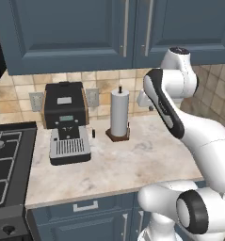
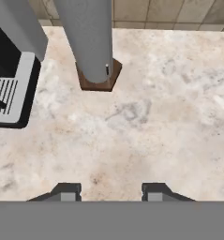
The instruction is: Navigate to the toaster oven.
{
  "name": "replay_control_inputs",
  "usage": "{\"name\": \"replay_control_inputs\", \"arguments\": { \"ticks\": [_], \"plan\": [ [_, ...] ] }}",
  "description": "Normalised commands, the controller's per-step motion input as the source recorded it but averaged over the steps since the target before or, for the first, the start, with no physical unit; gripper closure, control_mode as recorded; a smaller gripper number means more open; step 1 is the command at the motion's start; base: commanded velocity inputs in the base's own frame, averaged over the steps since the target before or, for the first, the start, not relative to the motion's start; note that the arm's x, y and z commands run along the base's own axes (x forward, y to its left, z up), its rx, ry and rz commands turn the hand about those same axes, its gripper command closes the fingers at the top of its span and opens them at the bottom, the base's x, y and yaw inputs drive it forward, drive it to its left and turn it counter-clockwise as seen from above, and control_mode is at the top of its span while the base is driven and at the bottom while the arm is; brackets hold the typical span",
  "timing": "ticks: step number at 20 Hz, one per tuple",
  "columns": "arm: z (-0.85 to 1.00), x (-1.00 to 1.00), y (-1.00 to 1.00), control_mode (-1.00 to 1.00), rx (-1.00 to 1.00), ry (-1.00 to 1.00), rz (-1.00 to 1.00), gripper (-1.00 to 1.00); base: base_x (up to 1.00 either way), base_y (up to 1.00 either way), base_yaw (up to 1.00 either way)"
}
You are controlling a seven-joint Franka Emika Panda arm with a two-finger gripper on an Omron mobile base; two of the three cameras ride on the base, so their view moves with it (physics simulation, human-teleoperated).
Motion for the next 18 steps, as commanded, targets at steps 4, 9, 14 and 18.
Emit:
{"name": "replay_control_inputs", "arguments": {
  "ticks": [4,9,14,18],
  "plan": [
    [0.00,-0.51,-0.01,-1.00,0.00,-0.06,0.00,-1.00,0.00,0.00,0.00],
    [-0.06,-1.00,0.00,-1.00,0.00,-0.17,0.00,-1.00,0.00,0.00,0.00],
    [-0.30,-1.00,0.10,-1.00,0.00,-0.17,0.00,-1.00,0.00,0.00,0.00],
    [-0.10,-0.25,0.16,1.00,0.00,-0.05,-0.01,-1.00,-0.75,0.66,-0.07]
  ]
}}
